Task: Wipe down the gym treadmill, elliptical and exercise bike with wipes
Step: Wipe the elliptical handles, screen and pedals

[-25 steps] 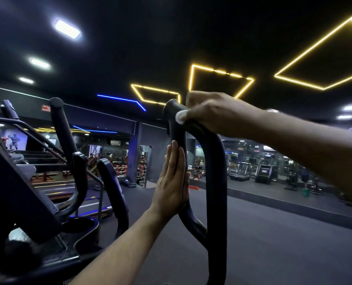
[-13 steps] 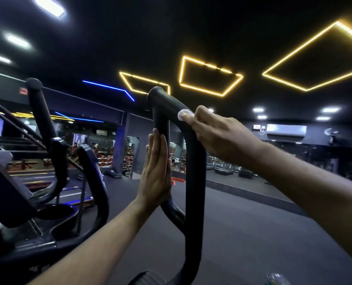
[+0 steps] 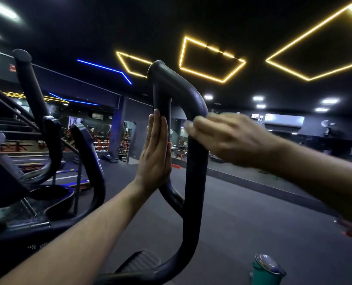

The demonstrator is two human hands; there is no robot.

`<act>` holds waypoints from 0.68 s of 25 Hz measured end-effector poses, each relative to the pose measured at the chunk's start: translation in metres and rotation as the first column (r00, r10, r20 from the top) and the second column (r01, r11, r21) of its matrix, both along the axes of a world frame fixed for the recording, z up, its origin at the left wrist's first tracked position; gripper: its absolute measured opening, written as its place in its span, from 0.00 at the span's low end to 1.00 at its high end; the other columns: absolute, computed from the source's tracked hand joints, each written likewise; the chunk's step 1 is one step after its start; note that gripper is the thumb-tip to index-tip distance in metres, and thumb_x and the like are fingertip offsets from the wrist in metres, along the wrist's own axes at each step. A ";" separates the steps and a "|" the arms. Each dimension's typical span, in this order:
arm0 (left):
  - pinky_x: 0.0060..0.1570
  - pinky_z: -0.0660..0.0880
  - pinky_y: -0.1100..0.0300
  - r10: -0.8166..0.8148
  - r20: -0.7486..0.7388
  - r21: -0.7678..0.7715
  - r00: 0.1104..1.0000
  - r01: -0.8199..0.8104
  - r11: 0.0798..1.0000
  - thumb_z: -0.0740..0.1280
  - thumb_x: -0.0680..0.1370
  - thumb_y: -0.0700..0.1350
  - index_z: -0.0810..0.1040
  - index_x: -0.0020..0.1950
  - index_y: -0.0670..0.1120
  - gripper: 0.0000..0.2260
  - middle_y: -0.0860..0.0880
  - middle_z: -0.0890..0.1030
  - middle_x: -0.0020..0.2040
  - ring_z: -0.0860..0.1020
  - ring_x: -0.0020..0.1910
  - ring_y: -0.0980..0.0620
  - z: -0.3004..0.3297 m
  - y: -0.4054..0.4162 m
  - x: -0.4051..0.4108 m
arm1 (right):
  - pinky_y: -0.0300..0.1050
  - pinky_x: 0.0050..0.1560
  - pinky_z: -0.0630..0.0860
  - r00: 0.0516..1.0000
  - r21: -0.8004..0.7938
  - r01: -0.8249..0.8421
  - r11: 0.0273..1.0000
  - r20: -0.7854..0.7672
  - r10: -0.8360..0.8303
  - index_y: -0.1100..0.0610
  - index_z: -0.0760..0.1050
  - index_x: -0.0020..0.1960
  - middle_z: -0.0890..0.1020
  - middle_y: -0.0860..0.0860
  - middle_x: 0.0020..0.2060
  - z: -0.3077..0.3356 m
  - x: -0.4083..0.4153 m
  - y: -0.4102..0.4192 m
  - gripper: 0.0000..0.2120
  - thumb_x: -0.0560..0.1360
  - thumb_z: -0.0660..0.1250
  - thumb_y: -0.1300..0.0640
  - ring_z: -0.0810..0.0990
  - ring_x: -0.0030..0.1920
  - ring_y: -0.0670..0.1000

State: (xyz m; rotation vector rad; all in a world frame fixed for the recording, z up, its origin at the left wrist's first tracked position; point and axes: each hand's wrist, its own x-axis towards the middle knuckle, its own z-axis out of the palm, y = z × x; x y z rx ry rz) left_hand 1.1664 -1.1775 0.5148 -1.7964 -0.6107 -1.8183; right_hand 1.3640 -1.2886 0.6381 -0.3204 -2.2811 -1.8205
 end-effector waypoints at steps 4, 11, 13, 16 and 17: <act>0.81 0.44 0.49 0.006 0.005 -0.023 1.000 -0.005 1.000 0.56 0.83 0.34 0.50 0.80 0.34 0.27 0.38 0.46 0.81 0.44 0.82 0.43 -0.001 -0.001 0.001 | 0.50 0.38 0.79 0.994 -0.026 0.076 0.997 -0.077 -0.078 0.65 0.68 0.72 0.74 0.57 0.57 0.027 -0.018 -0.006 0.18 0.83 0.60 0.62 0.76 0.47 0.54; 0.80 0.44 0.49 0.020 -0.010 -0.029 1.000 -0.021 0.999 0.55 0.84 0.35 0.48 0.78 0.31 0.26 0.37 0.46 0.80 0.41 0.82 0.47 -0.003 -0.005 0.000 | 0.54 0.36 0.79 0.980 -0.204 0.105 0.973 -0.148 -0.136 0.65 0.72 0.65 0.73 0.55 0.52 -0.079 -0.004 0.000 0.16 0.85 0.50 0.63 0.73 0.44 0.55; 0.80 0.45 0.47 0.025 -0.014 -0.026 1.000 -0.025 0.999 0.54 0.84 0.36 0.49 0.78 0.30 0.25 0.36 0.47 0.80 0.42 0.82 0.46 -0.003 -0.005 -0.001 | 0.53 0.35 0.78 0.977 -0.262 0.090 0.961 -0.165 -0.137 0.64 0.73 0.65 0.73 0.54 0.51 -0.108 0.000 0.002 0.14 0.84 0.54 0.63 0.72 0.43 0.54; 0.80 0.46 0.44 0.030 -0.009 -0.027 1.000 -0.031 0.999 0.54 0.84 0.35 0.49 0.78 0.30 0.25 0.37 0.46 0.80 0.42 0.82 0.45 -0.005 -0.004 0.000 | 0.52 0.39 0.77 0.962 -0.283 -0.037 0.959 -0.269 -0.043 0.60 0.74 0.67 0.74 0.53 0.49 -0.104 0.011 -0.004 0.14 0.83 0.58 0.63 0.72 0.43 0.54; 0.80 0.47 0.44 0.023 -0.004 -0.030 1.000 -0.023 0.999 0.54 0.84 0.35 0.49 0.79 0.31 0.25 0.37 0.46 0.81 0.43 0.82 0.44 -0.005 -0.004 0.001 | 0.52 0.41 0.77 0.936 -0.249 -0.117 0.961 -0.351 0.023 0.60 0.76 0.67 0.75 0.53 0.47 -0.094 0.015 -0.007 0.14 0.83 0.60 0.63 0.72 0.43 0.54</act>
